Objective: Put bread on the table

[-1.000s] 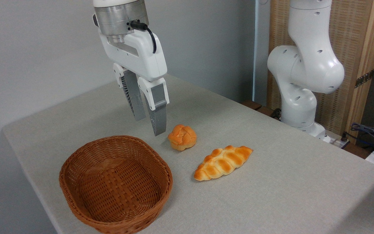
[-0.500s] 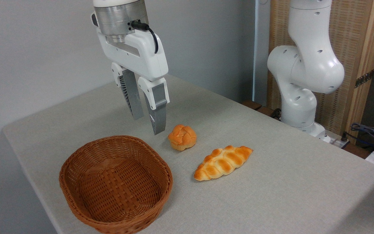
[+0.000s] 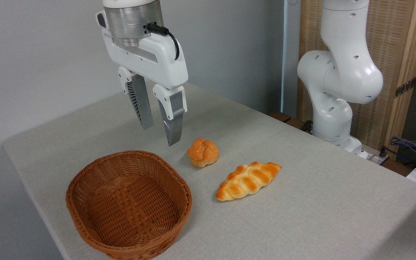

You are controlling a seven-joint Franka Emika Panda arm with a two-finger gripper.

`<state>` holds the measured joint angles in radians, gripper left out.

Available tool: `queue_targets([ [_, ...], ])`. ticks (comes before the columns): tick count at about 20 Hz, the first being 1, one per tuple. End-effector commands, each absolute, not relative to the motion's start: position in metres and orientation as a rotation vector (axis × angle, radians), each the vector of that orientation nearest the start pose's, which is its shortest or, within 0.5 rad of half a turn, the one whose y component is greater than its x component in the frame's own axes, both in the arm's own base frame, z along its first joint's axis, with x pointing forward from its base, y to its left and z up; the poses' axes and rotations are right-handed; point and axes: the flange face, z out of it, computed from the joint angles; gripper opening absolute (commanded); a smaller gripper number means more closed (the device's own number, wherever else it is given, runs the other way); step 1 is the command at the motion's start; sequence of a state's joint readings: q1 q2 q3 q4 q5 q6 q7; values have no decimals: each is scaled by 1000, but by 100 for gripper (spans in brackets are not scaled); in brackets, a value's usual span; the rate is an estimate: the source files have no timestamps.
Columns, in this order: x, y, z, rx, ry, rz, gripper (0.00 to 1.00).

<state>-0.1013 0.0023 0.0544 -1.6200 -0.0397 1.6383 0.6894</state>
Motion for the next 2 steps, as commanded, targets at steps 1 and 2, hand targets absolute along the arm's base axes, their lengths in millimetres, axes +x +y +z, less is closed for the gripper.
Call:
queue_targets([
  [1, 562, -28, 611, -2990, 1125, -52, 100],
  [2, 562, -28, 611, -2990, 1125, -52, 100],
])
